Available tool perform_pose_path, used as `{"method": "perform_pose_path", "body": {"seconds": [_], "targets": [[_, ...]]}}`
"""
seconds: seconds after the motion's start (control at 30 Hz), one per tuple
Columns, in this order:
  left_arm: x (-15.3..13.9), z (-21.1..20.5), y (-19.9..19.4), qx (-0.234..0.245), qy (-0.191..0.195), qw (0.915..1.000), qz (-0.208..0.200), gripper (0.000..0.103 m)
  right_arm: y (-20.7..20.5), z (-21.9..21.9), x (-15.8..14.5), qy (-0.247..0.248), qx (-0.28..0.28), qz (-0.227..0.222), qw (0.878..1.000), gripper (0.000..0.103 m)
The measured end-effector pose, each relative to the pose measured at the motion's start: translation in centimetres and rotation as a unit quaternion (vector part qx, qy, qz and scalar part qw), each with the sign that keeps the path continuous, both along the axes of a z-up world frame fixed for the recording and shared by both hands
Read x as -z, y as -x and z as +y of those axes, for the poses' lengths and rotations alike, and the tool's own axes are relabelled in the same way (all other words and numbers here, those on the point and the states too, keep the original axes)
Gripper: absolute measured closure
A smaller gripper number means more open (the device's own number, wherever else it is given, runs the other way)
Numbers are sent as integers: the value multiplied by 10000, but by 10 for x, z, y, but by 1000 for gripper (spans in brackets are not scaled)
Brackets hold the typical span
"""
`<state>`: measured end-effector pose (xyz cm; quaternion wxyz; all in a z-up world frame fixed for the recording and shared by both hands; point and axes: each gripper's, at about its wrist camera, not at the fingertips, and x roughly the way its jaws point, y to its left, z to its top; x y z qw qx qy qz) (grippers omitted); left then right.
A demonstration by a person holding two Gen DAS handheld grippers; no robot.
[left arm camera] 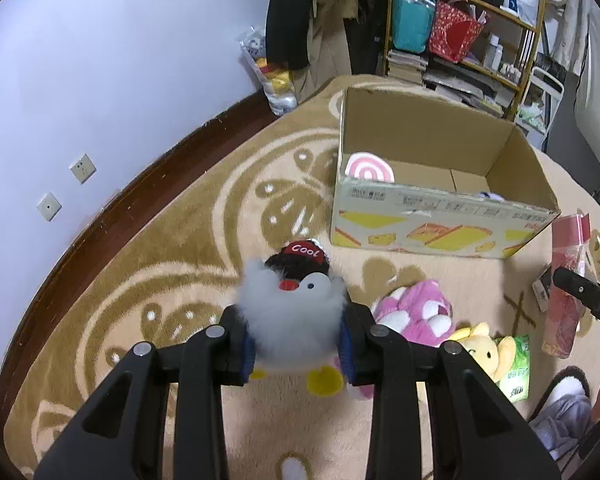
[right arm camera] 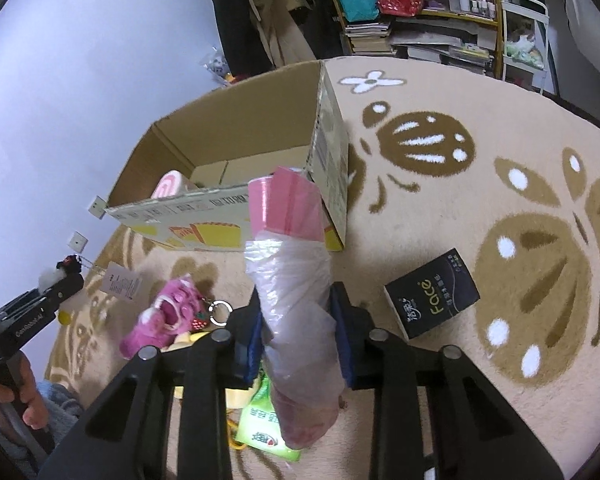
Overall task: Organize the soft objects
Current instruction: 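Lift the penguin and bag roll over the box and release both inside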
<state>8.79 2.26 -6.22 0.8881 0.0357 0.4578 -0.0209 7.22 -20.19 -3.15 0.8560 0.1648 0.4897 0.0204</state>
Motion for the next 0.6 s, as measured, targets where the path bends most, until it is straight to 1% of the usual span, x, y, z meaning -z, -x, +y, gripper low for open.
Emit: {"method": "perform_pose_path", "body": {"seconds": [0.03,0.1,0.2,0.3,0.6], "targets": [[-2,1,1,3,24,10000,-49,73,0,0,-1,-4,-14,-23,10000,83],[-3,1,1,20,60,9999,-80,74,0,0,-2,-28,-30,-43,10000,84],[-6,1,2,8,64,9998,-169,74,1,0,-4,-23,-8,-79,10000,84],[-14,3,5,-3,111,9992,-387,74,3,0,-12,-41,19,-204,9998,84],[-39,3,6,95,174,9959,-878,74,6,-2,-47,-86,78,-805,9967,84]]}}
